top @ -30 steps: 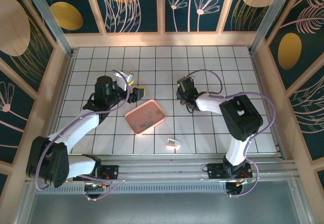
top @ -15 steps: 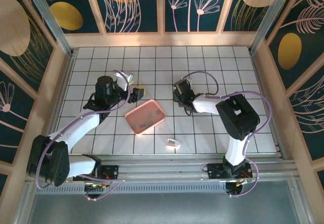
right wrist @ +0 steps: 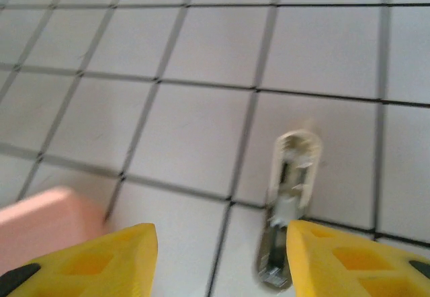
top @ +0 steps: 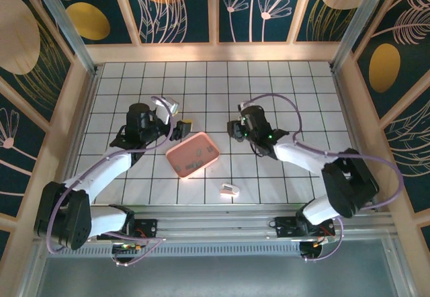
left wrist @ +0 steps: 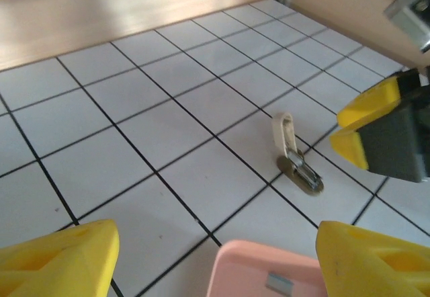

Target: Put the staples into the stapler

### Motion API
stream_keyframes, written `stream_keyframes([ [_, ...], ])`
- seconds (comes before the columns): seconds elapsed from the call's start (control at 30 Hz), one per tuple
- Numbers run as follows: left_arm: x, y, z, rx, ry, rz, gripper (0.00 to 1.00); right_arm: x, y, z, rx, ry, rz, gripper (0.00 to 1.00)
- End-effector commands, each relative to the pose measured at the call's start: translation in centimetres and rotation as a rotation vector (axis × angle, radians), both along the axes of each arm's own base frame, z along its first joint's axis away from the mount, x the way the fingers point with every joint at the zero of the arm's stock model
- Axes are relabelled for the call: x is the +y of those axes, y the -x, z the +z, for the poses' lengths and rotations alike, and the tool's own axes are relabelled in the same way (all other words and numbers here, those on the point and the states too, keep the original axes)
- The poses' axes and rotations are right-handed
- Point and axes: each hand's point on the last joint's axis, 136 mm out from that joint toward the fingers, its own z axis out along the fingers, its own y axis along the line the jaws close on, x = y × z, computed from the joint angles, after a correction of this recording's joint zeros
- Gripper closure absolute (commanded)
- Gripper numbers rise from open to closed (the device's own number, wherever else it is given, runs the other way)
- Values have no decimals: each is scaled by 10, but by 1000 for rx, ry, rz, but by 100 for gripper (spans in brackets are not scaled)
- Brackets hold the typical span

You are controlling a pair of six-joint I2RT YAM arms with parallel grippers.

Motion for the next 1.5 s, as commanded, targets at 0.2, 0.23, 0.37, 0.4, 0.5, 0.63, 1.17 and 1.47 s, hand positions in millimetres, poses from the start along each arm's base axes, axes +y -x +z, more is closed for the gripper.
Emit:
stream_keyframes([
  [0.2, 1, 32, -13, -11, -100, -119, 23, 40, 139, -21, 29, 202, 633, 42],
  [0.23, 0, 35, -11, -14, -101, -134, 23, 39, 148, -22, 20, 236, 676, 42],
  [0.37, -4, 47, -3, -45, -97, -193, 23, 31, 176, -39, 15, 374, 833, 38],
  [0.4, -4, 49, -3, -52, -103, -204, 23, 30, 181, -45, 21, 402, 866, 37],
  [0.5, -3, 56, -5, -61, -124, -230, 23, 29, 195, -59, 56, 445, 935, 37],
  [0.63, -4, 61, -8, -58, -131, -253, 23, 28, 211, -73, 86, 474, 1006, 36],
  [1.17, -8, 65, -13, -40, -112, -283, 24, 19, 211, -103, 131, 600, 1060, 35],
  [1.47, -8, 64, -17, -21, -109, -284, 25, 8, 215, -120, 165, 651, 1096, 47],
])
